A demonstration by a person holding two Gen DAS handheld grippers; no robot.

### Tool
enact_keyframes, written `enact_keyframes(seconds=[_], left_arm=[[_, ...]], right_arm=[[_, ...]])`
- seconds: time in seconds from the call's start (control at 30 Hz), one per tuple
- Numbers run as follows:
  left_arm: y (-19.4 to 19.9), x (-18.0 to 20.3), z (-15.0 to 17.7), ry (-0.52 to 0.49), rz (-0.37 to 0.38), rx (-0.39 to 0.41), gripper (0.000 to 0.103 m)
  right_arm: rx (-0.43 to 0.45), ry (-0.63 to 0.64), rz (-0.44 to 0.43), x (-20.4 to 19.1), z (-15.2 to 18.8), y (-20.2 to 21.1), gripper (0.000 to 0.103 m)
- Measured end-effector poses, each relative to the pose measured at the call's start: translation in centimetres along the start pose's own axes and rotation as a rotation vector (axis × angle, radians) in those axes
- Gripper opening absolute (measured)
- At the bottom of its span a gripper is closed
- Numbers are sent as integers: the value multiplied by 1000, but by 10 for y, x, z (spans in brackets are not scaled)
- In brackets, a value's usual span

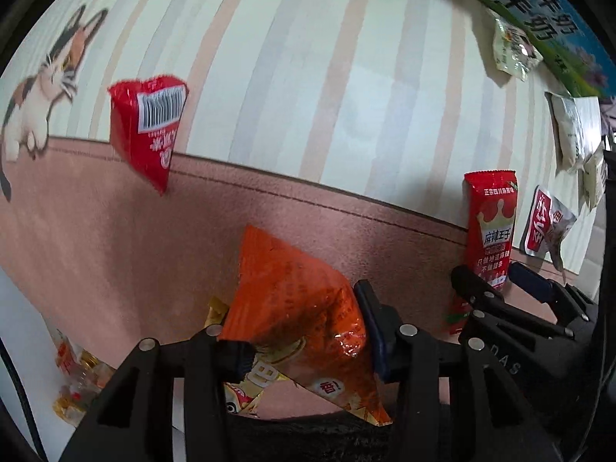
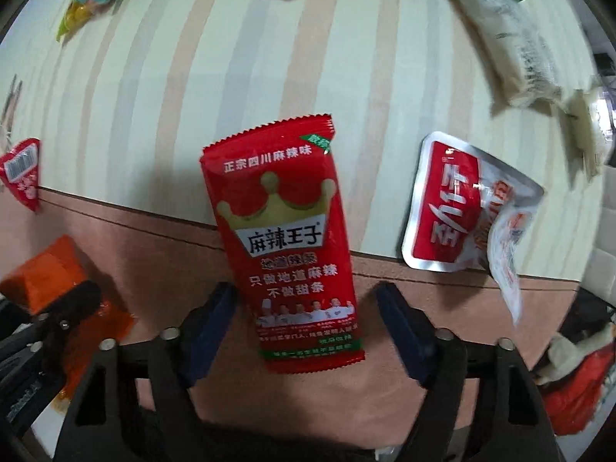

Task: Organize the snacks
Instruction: 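Grasp the orange chip bag with the left tool while the right grasps the red spicy strip pack, then place both packs into the box and open both tools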

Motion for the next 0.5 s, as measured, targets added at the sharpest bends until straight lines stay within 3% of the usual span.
enact_keyframes(seconds=[0.03,0.07,0.27,0.3,0.5], left_arm=[[3,3,1,-9,-15,19,43],[6,5,1,-14,-21,28,43],[25,18,-1,-41,-35,71,43],[29,21,-1,-46,-36,81,43],[80,52,-12,-99,-27,164,43]], right_arm=[[4,-1,-2,-4,4,1,56],[2,-8,-18,-4,13,0,54],[12,-50,-80,19,21,9,50],[15,-58,-92,5,22,6,50],[62,-112,-205,32,27,54,49]])
Point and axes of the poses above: each gripper's, at about its wrist camera, not at the fingertips, and y roughly against the way its jaws point, x to its right, z to its underside, the point moved 3 cm from there along -y, roughly the way its jaws point, and after that the axes turned 8 degrees about -z, right-handed, at the moved point
